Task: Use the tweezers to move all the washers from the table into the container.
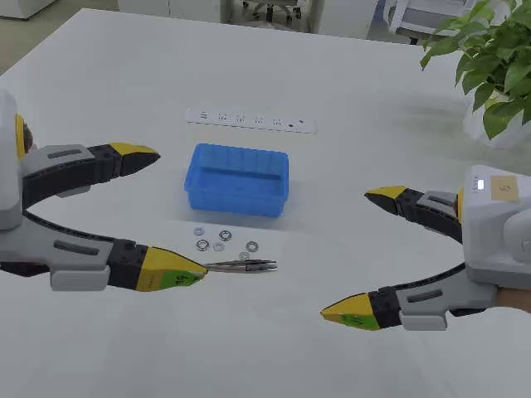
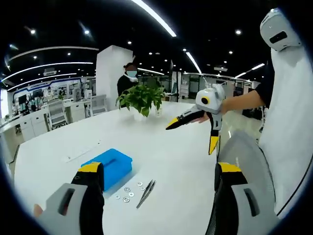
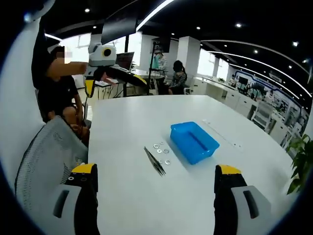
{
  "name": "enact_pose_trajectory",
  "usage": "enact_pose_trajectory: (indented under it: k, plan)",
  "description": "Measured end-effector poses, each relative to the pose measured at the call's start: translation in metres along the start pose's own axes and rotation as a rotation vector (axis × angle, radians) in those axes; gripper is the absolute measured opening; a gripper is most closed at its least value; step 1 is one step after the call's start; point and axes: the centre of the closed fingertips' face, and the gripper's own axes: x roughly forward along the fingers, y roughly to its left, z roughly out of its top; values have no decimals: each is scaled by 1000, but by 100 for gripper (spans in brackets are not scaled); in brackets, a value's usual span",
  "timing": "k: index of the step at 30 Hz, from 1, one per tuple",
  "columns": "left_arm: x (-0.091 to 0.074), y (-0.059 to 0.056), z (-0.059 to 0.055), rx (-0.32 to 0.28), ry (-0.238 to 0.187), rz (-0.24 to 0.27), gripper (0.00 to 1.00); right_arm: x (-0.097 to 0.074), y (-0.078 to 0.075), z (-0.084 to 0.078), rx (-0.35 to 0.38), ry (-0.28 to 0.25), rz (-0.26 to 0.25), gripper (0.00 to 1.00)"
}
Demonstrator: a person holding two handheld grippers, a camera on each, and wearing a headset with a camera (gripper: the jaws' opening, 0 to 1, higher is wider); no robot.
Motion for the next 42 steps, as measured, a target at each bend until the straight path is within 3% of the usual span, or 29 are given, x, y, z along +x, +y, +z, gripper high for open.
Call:
enact_pose_trajectory:
  k: [5,11,16,27,33,42]
  plan:
    - [4,1,-2,3,2,-7,99,0,1,2,-8,-2,2,99]
    - [5,12,12,3,-56,12,98,-3,-2,9,-11,-16,-8,99]
    - [4,16,12,12,-54,19,99,-3,0,10,-15,-12,-3,99]
    - [2,15,2,-10,-39,10,97,-1,0,9,-19,-1,3,99]
    - [3,14,-4,30,2,1,97,-2,-4,11,-7,-11,-4,99]
    - [6,10,-19,20,30,-7,96,1,2,10,8,-17,18,98]
